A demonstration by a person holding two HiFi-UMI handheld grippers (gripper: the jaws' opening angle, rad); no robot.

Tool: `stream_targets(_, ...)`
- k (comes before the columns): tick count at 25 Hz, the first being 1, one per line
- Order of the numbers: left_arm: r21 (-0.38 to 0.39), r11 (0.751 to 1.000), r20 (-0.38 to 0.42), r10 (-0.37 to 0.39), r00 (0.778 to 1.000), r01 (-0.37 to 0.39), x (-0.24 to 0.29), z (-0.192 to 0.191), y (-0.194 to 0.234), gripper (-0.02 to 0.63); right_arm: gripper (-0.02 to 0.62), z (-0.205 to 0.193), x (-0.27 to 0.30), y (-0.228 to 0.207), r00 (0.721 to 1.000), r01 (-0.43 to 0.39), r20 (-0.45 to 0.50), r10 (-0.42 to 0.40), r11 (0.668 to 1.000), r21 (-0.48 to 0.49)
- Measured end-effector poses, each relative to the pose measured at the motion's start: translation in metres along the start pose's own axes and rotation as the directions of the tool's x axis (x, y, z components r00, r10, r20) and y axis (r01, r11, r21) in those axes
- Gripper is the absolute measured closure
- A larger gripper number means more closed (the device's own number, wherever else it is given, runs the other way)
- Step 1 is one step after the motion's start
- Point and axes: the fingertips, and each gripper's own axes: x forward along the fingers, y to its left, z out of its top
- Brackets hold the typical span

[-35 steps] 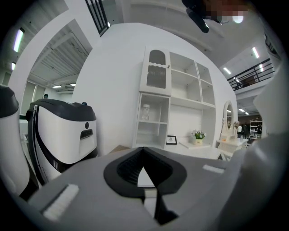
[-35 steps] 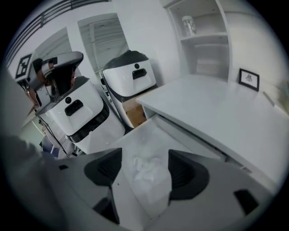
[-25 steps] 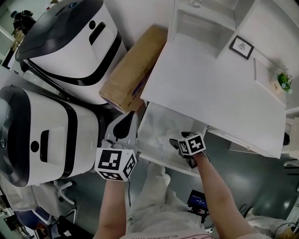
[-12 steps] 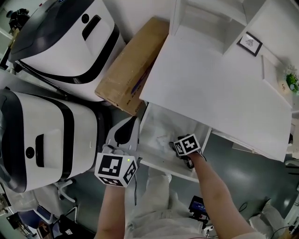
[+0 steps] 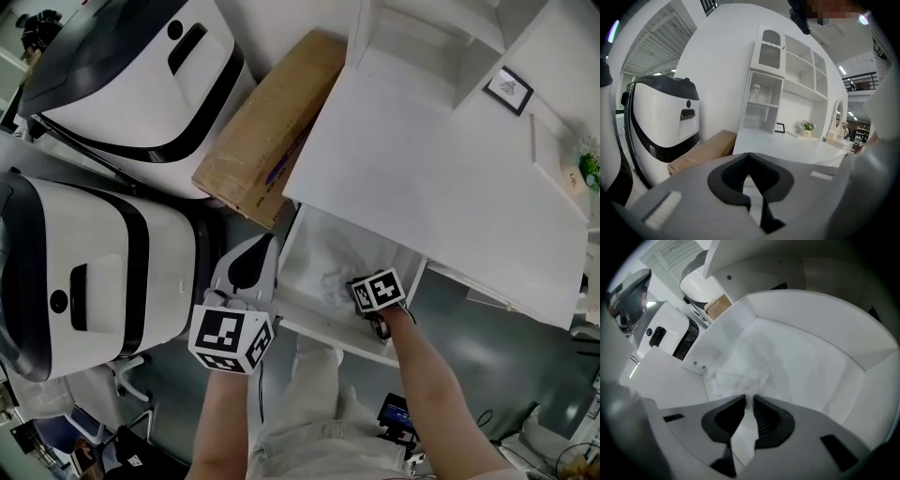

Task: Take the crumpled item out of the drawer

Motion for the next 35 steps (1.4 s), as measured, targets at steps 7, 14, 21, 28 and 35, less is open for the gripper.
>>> stream_targets(7,0.008,1.000,0.015,0.007,1.000,-0.007,-0.009,0.010,-0.002,0.597,0.560,0.009,-0.021,0.007,0.999,-0.016,0.044,0.017,1.000,-0.021)
stream_targets(14,0.023,1.000,0.054,-0.015,0.998,0.014,-0.017,0.034,-0.016,0.597,0.561,0.023,-0.063,0.020,0.992,-0.012,0.122,0.018,0.999,-0.051)
stream_targets(21,0.048,0.998,0.093,-0.037,0.995,0.033,-0.028,0.056,-0.033,0.597,0.561,0.039,-0.109,0.042,0.979,0.003,0.201,0.026,0.990,-0.141)
stream_targets(28,0.048,0.999,0.158,-0.031,0.987,0.024,-0.045,0.082,-0.040,0.597,0.561,0.056,-0.161,0.063,0.953,0.030,0.302,0.027,0.983,-0.183)
stream_targets(35,0.041,0.999,0.211,-0.031,0.977,0.023,-0.062,0.100,-0.044,0.597,0.561,0.074,-0.209,0.086,0.914,0.098,0.405,-0.005,0.973,-0.210)
